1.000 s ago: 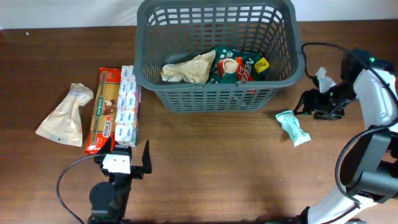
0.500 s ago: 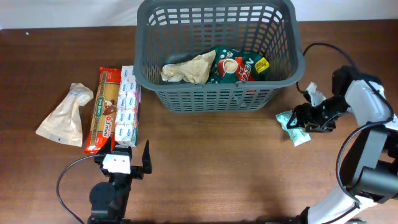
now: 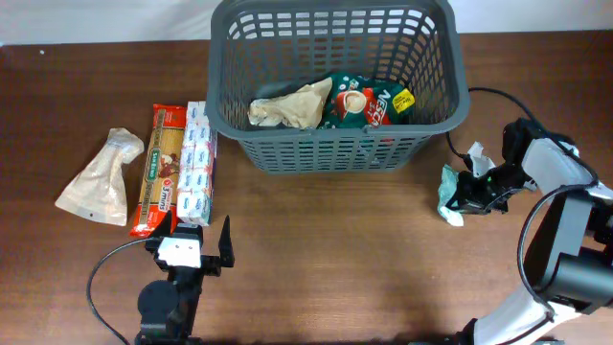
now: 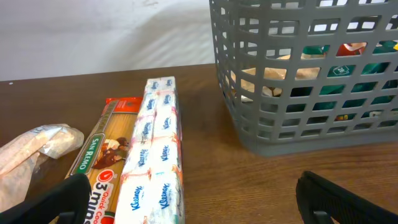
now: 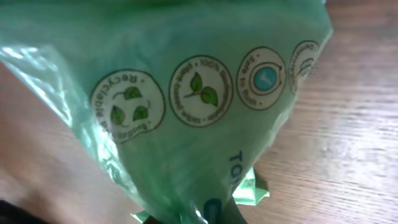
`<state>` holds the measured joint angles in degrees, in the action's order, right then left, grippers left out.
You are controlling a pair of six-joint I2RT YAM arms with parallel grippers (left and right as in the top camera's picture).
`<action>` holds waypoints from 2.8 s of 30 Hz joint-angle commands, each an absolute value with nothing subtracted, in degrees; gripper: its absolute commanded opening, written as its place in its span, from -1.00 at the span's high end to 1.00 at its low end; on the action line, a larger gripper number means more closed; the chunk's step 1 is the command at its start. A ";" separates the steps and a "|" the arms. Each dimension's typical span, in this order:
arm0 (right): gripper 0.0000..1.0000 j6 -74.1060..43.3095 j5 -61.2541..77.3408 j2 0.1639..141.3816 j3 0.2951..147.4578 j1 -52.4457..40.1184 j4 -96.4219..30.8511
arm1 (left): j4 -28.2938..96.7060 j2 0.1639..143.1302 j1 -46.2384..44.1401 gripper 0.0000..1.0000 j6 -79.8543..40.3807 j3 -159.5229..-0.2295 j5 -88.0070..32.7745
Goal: Pack container
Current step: 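Grasp the mint-green wrapped packet with the right gripper, then drop the mint-green packet into the basket, withdraw right arm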
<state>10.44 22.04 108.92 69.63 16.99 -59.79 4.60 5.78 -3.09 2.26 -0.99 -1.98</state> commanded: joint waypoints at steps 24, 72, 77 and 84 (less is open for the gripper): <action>0.92 12.01 38.30 105.97 139.59 -2.07 -70.63 | 4.56 5.50 -2.83 -0.99 1.72 -0.62 -2.35; -0.96 -2.79 13.80 110.02 155.81 6.74 -79.55 | 6.55 5.54 -2.83 -0.99 -6.72 -7.86 -5.32; -0.96 -5.78 15.11 111.87 148.73 15.55 -81.10 | 23.38 12.14 -2.83 -0.98 -9.65 -24.60 8.25; -0.98 -6.33 14.79 113.27 136.03 20.03 -79.18 | 41.21 37.56 -2.50 -0.99 -9.56 -50.15 15.77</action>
